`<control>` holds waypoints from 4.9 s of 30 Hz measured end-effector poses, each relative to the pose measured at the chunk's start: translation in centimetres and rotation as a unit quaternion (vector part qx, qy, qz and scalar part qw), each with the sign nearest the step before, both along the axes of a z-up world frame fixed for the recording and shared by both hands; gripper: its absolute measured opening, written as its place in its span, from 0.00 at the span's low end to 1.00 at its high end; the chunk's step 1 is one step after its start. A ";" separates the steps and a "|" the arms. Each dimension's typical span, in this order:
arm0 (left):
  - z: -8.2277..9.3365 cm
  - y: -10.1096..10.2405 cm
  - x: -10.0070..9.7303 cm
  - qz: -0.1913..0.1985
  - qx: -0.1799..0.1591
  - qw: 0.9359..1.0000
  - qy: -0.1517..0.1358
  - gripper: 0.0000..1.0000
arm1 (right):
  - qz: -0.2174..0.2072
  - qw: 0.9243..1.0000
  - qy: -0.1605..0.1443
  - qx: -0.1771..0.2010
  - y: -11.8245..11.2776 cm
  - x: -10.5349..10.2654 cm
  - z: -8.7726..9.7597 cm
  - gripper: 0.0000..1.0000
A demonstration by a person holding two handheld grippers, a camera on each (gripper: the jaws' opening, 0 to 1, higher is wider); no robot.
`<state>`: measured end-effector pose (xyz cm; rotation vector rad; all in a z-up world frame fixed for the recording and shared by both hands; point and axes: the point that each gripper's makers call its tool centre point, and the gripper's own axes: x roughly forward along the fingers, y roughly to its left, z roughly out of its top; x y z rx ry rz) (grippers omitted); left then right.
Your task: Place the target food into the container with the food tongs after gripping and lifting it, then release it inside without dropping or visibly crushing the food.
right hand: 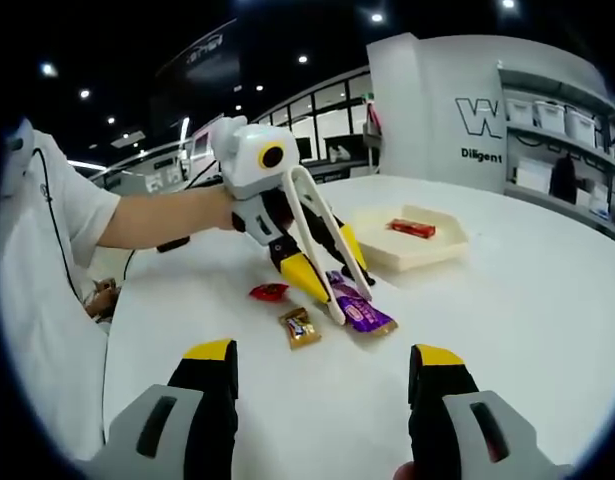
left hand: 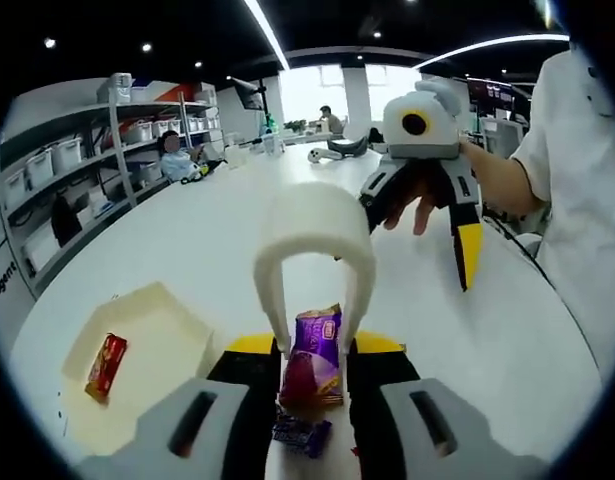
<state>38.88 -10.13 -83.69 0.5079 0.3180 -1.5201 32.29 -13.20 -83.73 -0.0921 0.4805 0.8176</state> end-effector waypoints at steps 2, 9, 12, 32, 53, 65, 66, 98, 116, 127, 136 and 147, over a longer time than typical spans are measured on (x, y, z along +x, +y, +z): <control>0.0 0.0 0.0 0.000 0.000 1.000 0.002 0.24 | -0.001 1.000 0.000 0.000 0.0 0.0 0.0 0.67; 0.0 0.0 0.1 0.003 -0.003 1.000 0.009 0.23 | 0.001 1.000 0.000 0.000 0.1 0.1 0.1 0.67; -0.1 0.1 0.1 0.003 -0.003 1.000 0.010 0.22 | 0.001 1.000 -0.001 0.001 0.1 0.1 0.1 0.67; -0.3 0.2 0.2 0.011 0.001 0.999 0.045 0.24 | 0.003 1.000 -0.002 0.004 0.1 0.1 0.2 0.67; 0.7 0.8 -0.2 0.018 -0.013 0.998 0.057 0.21 | 0.002 1.000 -0.002 0.003 -0.1 -0.1 0.1 0.67; 2.9 2.5 0.1 0.028 -0.029 0.998 0.055 0.20 | 0.000 1.000 -0.003 0.004 -0.2 -0.3 0.2 0.67; 3.0 2.5 0.1 0.029 -0.030 0.998 0.054 0.20 | 0.000 1.000 -0.003 0.004 -0.2 -0.4 0.2 0.67; 6.8 5.8 7.2 0.094 -0.052 0.994 0.014 0.20 | -0.005 1.000 -0.003 0.004 -0.6 -0.6 0.2 0.66; 3.6 6.1 12.8 0.123 -0.024 0.992 -0.001 0.20 | -0.006 1.000 0.004 0.001 -0.7 -0.3 -0.2 0.66; 2.0 5.6 15.0 0.128 -0.008 0.992 -0.007 0.20 | -0.005 1.000 0.008 0.000 -0.6 -0.2 -0.4 0.66; 1.4 4.9 16.2 0.125 -0.001 0.992 -0.013 0.20 | -0.008 1.000 0.010 0.001 -0.8 -0.1 -0.6 0.66; 0.7 4.7 16.7 0.117 0.008 0.993 -0.021 0.20 | -0.010 1.000 0.011 0.000 -0.9 -0.1 -0.7 0.66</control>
